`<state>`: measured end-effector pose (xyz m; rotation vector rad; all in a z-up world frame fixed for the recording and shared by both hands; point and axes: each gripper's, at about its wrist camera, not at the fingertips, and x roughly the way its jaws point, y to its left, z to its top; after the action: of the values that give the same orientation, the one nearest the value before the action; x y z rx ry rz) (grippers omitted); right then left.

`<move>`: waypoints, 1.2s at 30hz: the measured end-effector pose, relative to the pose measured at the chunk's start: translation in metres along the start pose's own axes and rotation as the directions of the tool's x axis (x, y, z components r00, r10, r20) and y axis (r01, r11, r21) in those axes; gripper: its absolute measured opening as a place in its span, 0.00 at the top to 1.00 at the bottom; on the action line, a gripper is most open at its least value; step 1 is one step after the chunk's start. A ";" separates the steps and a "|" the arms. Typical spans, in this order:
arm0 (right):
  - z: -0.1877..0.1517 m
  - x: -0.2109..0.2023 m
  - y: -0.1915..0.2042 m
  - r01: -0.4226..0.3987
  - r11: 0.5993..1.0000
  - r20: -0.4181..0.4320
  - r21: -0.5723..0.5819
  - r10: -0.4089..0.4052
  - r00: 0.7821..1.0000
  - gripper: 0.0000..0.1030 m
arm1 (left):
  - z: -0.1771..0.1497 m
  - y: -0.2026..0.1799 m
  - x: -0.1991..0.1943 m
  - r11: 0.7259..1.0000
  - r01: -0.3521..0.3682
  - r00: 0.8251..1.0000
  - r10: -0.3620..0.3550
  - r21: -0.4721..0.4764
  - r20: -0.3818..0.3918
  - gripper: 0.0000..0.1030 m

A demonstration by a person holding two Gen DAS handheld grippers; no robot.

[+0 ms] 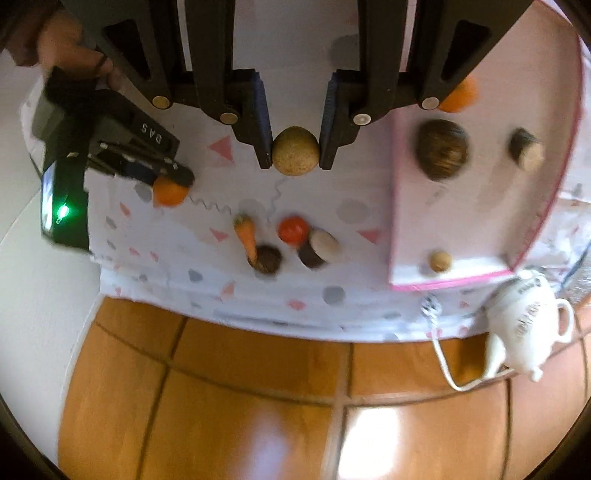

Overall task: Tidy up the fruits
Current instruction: 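Carry the yellow potato into the pink tray and open the left tool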

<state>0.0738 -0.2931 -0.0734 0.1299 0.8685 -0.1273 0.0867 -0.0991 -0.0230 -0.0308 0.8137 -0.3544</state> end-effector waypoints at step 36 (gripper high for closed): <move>-0.001 0.000 0.005 0.037 0.999 -0.001 -0.031 -0.037 0.999 0.62 | -0.008 0.135 -0.045 0.937 -0.252 0.964 0.265 -0.242 0.020 0.53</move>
<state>0.0742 -0.2883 -0.0736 0.0852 0.8743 -0.1481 0.0923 0.0436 -0.0187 -0.1549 0.7931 -0.0050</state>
